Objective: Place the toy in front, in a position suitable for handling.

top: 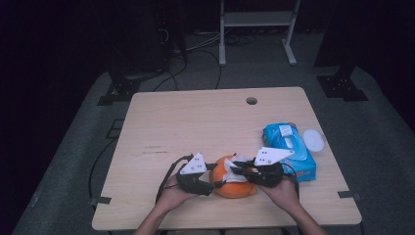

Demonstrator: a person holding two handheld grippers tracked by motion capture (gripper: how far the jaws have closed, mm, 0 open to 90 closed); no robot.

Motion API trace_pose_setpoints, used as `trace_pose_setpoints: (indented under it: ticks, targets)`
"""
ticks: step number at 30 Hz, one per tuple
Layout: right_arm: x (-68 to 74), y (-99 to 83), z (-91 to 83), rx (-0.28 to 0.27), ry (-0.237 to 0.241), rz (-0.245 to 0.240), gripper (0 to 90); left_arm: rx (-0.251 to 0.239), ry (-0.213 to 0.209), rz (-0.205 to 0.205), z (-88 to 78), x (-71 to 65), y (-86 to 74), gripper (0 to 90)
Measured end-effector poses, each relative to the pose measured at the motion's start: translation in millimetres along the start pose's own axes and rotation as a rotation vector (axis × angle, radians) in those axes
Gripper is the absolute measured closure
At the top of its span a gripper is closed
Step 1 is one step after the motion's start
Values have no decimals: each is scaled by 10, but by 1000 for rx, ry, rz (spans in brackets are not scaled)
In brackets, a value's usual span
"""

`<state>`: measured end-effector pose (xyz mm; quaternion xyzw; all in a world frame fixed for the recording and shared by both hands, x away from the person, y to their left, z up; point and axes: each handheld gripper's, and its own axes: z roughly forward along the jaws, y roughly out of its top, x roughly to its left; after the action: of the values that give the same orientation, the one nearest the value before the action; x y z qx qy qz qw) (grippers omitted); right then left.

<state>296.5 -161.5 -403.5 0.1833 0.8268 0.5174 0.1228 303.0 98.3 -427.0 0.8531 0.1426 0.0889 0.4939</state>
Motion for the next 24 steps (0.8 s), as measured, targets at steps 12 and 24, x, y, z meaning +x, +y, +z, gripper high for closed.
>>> trace_pose_setpoints:
  ticks: [12,24]
  targets:
    - [44,-24,-1,13,30,3,776,10,1,-5,38,-11,3,356]
    - [-135,-96,-40,31,0,57,777,6,-41,-109,54,44,14,134]
